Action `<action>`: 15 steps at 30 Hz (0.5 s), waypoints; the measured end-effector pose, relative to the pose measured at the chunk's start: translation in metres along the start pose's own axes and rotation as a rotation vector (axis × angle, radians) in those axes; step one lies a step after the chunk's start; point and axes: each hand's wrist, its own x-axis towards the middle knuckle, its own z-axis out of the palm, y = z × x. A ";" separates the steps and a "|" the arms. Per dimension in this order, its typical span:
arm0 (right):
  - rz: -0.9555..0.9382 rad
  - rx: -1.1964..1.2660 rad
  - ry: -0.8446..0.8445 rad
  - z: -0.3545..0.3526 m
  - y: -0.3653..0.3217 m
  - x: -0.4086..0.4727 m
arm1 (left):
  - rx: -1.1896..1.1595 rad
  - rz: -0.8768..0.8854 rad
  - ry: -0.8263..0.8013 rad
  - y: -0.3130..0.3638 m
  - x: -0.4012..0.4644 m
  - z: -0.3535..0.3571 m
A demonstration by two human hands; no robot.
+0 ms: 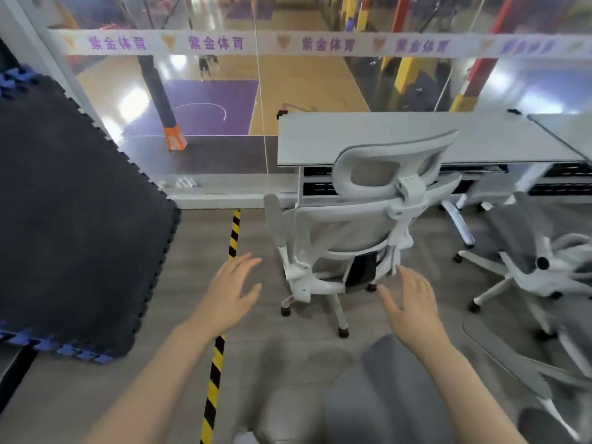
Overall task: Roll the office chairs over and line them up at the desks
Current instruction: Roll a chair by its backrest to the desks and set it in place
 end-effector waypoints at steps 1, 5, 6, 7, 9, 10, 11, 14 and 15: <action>0.018 -0.008 0.020 -0.004 0.002 0.010 | -0.002 0.027 -0.022 0.004 0.018 0.004; 0.071 -0.030 0.086 -0.023 0.007 0.054 | -0.033 0.114 -0.131 0.021 0.090 0.020; 0.077 -0.037 0.103 -0.028 0.006 0.066 | -0.042 0.133 -0.157 0.024 0.109 0.023; 0.078 -0.045 0.127 -0.032 0.004 0.079 | -0.049 0.148 -0.180 0.026 0.128 0.025; 0.091 -0.058 0.167 -0.040 -0.002 0.104 | -0.063 0.167 -0.213 0.030 0.166 0.028; 0.105 -0.059 0.173 -0.043 -0.006 0.117 | -0.067 0.174 -0.235 0.032 0.184 0.029; 0.116 -0.056 0.172 -0.046 -0.011 0.130 | -0.067 0.177 -0.268 0.034 0.201 0.029; 0.138 -0.020 0.153 -0.048 -0.022 0.172 | -0.039 0.188 -0.390 0.034 0.247 0.028; 0.154 -0.010 0.137 -0.048 -0.026 0.187 | -0.033 0.195 -0.427 0.034 0.260 0.029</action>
